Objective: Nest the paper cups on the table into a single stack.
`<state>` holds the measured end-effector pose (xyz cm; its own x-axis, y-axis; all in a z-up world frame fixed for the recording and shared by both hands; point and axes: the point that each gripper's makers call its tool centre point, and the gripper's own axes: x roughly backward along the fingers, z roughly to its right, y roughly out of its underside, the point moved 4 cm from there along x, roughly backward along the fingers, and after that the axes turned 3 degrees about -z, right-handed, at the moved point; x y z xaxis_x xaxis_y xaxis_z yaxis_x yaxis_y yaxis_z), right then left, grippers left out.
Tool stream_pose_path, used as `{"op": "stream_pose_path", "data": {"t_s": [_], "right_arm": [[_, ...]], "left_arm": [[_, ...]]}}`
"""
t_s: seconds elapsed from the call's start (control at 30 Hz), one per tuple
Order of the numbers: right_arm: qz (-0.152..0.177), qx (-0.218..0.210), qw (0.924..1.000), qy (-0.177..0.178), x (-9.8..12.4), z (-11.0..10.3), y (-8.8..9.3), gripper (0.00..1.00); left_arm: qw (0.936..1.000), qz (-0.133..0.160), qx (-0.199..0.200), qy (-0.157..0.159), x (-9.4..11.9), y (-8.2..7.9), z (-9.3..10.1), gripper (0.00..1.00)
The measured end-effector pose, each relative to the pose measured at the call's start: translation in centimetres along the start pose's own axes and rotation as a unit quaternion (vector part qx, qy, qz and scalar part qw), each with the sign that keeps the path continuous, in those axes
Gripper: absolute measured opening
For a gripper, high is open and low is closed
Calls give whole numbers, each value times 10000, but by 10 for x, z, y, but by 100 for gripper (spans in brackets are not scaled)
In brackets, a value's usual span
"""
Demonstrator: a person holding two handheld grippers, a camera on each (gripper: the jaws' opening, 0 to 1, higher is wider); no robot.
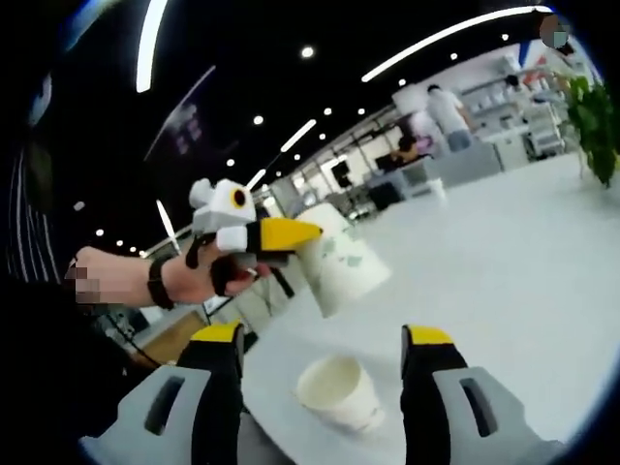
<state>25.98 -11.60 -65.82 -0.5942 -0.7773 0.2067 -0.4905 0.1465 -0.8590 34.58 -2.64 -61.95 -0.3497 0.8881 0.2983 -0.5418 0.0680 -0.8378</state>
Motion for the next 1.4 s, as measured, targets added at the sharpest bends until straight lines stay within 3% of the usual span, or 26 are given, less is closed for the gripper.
{"op": "stream_pose_path", "data": {"t_s": [0.43, 0.77, 1.4], "right_arm": [[28, -59, 9997, -253, -9, -3, -3, 62], [141, -195, 9991, -345, -7, -6, -4, 59], [397, -482, 9968, -491, 0, -5, -8, 44]], "left_arm": [[9994, -108, -26, 318, -8, 3, 16, 37], [9990, -209, -7, 389, -10, 10, 19, 37], [9981, -181, 191, 552, -3, 13, 23, 37]]}}
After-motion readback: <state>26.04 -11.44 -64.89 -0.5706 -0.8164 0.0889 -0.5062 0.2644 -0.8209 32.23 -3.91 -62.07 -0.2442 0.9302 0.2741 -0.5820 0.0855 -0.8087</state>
